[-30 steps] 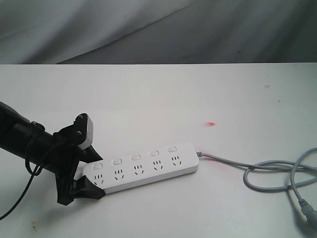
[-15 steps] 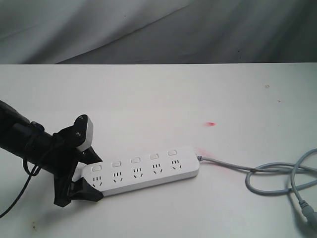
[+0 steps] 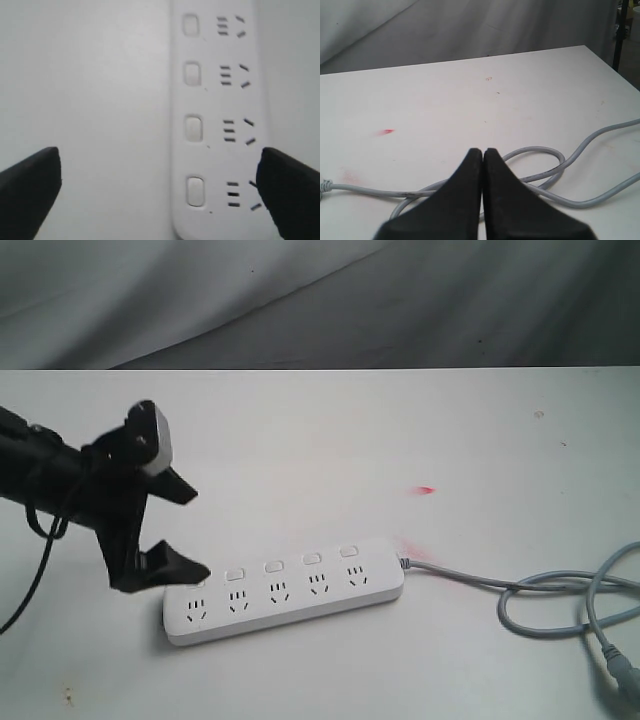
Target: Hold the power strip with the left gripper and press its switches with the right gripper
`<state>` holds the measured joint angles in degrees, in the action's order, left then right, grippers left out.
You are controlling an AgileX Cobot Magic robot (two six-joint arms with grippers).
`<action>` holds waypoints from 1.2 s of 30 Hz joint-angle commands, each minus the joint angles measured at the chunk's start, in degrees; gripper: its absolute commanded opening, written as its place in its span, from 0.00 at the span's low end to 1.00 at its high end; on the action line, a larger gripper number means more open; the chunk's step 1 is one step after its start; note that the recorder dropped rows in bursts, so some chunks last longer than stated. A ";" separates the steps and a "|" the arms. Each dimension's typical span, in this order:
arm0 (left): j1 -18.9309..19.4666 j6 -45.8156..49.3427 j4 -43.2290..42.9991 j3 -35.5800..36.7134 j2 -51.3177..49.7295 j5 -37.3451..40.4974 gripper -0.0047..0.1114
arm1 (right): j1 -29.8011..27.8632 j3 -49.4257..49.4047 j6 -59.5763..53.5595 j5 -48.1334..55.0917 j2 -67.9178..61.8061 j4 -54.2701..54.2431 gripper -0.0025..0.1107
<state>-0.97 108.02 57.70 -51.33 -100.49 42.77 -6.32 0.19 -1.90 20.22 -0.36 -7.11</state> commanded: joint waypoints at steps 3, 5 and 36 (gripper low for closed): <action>-0.28 -9.45 -2.42 -1.97 15.11 -0.55 0.90 | -0.50 -0.19 -0.19 -0.68 0.36 0.37 0.02; -0.28 -14.57 -5.83 -1.97 19.75 -0.55 0.89 | -0.50 -0.19 -0.19 -0.68 0.36 0.37 0.02; -0.28 -67.48 -5.86 -1.97 47.15 15.73 0.04 | -0.50 -0.19 -0.19 -0.68 0.36 0.12 0.02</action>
<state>-0.97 40.49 51.23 -53.00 -53.78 58.78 -6.32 0.19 -1.90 20.22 -0.36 -7.11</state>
